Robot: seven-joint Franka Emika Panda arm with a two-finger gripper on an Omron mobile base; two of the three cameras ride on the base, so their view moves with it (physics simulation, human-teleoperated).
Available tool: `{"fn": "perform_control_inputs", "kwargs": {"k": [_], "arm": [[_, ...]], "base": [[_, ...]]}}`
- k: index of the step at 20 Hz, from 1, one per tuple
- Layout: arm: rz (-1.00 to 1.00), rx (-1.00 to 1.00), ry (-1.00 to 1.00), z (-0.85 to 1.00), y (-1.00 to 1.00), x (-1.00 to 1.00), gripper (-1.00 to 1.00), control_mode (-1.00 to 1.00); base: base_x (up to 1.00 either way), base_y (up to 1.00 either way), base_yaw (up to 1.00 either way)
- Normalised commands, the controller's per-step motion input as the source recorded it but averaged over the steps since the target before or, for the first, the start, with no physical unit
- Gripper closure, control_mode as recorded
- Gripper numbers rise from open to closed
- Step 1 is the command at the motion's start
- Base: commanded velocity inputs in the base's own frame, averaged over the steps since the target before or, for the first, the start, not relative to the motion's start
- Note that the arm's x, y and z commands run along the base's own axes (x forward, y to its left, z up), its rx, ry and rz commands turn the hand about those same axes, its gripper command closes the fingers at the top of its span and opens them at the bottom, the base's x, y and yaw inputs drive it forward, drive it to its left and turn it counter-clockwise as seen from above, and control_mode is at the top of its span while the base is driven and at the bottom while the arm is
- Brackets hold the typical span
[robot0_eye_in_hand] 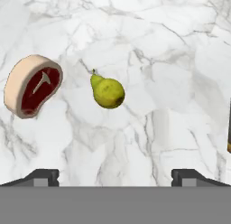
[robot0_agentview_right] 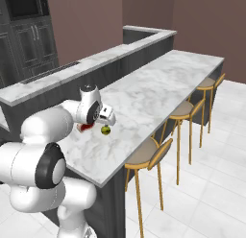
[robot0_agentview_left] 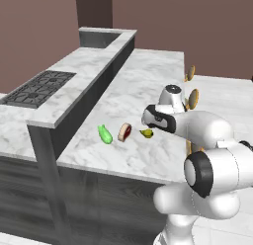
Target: Open the fridge, remove the pear, corn, and steak, and place them on any counter.
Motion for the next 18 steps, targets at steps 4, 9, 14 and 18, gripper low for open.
{"fn": "perform_control_inputs", "kwargs": {"k": [4, 9, 14, 18], "arm": [[0.03, 0.0, -0.05, 1.0, 0.2, -1.0, -1.0, -1.0], [0.05, 0.0, -0.03, 0.94, 0.39, -1.0, -1.0, -1.0], [0.14, -0.06, -0.1, 0.6, 0.63, -1.0, -1.0, -1.0], [0.2, -0.11, -0.17, 0.34, 0.62, -1.0, -1.0, -1.0]], "base": [[0.0, 0.0, 0.0], [0.0, 0.0, 0.0], [0.0, 0.0, 0.0], [0.0, 0.0, 0.0]]}}
